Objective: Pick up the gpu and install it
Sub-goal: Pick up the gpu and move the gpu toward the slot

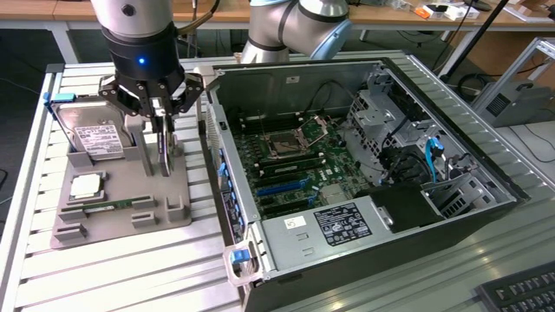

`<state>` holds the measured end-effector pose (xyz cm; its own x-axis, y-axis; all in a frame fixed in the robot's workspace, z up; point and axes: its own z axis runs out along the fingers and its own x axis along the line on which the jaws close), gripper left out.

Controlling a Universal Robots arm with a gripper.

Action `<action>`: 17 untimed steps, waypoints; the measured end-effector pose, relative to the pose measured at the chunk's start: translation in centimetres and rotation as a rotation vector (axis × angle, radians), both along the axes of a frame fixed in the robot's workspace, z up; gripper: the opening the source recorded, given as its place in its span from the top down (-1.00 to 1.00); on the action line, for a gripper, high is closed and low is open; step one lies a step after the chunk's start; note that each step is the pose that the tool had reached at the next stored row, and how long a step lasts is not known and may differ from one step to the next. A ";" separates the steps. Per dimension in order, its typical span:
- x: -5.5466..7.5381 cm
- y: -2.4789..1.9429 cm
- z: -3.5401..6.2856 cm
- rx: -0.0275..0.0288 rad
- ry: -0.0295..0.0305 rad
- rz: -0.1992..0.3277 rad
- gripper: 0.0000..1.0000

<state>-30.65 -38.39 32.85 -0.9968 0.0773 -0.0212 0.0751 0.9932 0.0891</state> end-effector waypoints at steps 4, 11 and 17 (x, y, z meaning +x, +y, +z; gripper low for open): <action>0.0 -0.01 0.12 0.0021 0.0001 0.000 0.47; 0.0 -0.03 0.36 0.0059 0.0002 0.000 0.47; 0.0 -0.04 0.58 0.0085 0.0002 0.000 0.47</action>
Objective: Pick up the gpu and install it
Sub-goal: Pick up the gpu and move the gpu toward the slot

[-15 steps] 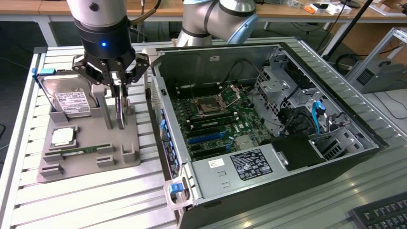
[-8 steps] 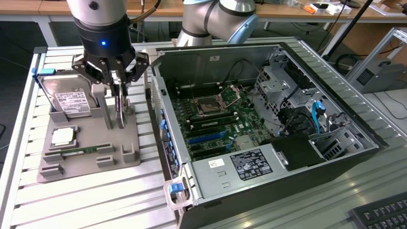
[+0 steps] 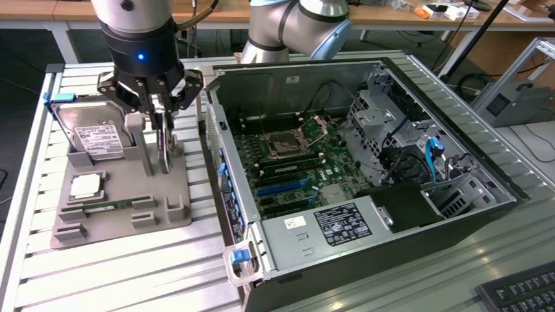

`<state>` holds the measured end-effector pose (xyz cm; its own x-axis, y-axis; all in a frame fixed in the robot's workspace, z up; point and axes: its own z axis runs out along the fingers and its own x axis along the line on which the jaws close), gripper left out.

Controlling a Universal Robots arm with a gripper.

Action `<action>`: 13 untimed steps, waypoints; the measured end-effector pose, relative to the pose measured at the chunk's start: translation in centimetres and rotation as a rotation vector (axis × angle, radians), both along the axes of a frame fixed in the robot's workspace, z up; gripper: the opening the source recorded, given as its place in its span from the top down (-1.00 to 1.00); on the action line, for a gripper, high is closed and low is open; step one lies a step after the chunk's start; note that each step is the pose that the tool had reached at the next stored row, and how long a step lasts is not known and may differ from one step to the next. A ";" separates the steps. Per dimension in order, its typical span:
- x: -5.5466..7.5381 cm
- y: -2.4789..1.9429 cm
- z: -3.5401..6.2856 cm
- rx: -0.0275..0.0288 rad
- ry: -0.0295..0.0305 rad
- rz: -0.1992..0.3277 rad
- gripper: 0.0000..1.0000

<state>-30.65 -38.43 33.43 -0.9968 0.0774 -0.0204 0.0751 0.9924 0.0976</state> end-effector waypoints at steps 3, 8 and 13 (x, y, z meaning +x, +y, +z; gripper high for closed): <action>0.0 0.00 0.14 0.0011 0.0000 0.000 0.47; 0.0 0.00 0.35 0.0027 -0.0001 0.000 0.47; 0.0 -0.01 0.48 0.0047 0.0000 0.000 0.47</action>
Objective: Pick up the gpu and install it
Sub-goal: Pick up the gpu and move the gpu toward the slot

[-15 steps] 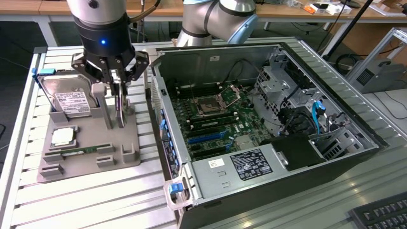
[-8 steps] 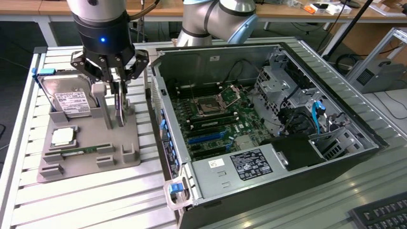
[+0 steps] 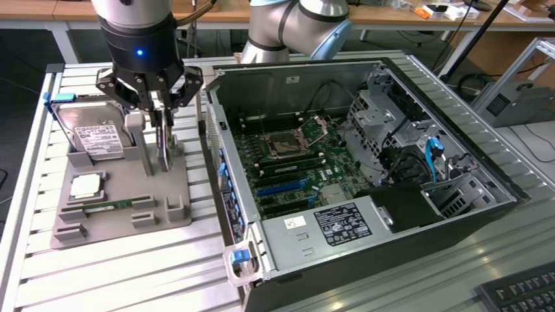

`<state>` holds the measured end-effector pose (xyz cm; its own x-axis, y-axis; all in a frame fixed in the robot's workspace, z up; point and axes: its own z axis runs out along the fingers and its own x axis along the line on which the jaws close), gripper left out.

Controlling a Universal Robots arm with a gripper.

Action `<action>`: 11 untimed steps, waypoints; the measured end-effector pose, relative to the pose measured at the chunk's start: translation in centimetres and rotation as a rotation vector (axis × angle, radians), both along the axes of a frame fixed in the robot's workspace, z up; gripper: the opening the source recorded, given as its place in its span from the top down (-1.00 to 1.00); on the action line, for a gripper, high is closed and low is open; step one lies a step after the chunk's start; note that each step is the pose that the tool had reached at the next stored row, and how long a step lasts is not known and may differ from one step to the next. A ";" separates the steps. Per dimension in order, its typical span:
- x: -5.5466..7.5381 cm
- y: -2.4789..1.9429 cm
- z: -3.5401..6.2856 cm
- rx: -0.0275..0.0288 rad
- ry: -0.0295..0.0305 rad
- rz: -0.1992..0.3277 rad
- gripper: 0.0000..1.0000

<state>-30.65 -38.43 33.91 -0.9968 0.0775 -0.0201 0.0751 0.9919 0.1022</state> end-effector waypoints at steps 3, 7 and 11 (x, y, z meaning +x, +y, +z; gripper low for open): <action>0.0 0.00 0.08 0.0012 0.0000 0.000 0.47; 0.0 -0.01 0.29 0.0038 0.0000 0.000 0.47; 0.0 -0.02 0.45 0.0072 -0.0001 0.000 0.47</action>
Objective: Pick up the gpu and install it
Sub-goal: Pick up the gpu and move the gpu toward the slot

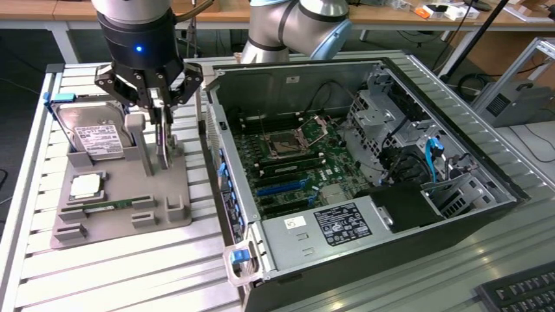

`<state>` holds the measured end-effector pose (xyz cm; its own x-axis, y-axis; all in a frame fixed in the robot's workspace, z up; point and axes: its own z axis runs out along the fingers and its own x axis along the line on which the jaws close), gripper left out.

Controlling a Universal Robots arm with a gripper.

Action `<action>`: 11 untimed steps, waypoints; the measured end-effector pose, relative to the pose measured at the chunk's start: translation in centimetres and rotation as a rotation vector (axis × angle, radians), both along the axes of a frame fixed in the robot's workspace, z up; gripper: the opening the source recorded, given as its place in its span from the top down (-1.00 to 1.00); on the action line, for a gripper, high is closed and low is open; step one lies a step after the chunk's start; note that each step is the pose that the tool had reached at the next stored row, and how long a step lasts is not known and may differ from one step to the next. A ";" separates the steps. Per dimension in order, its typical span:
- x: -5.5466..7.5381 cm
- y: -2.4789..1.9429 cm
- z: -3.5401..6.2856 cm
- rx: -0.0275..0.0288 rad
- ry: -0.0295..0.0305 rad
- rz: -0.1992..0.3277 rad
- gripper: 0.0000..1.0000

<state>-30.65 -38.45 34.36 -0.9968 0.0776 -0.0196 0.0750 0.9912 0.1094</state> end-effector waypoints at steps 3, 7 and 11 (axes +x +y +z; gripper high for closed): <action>0.0 -0.01 0.12 0.0021 0.0001 0.000 0.47; 0.0 -0.01 0.38 0.0058 0.0001 0.000 0.47; 0.0 -0.02 0.65 0.0094 0.0001 0.000 0.47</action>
